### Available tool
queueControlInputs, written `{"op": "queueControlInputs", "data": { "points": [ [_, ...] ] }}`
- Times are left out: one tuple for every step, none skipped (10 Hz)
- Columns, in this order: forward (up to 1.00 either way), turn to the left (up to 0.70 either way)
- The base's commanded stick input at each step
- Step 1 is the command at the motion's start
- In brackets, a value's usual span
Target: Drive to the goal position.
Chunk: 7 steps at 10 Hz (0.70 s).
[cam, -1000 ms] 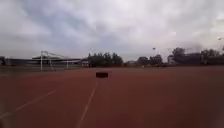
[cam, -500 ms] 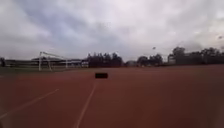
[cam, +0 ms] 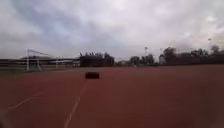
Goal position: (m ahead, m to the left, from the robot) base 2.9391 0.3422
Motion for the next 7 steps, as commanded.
{"op": "queueControlInputs", "data": {
  "points": [
    [0.70,-0.05],
    [0.70,-0.22],
    [0.70,-0.34],
    [0.70,-0.30],
    [0.70,-0.25],
    [0.70,0.00],
    [0.70,0.00]
  ]
}}
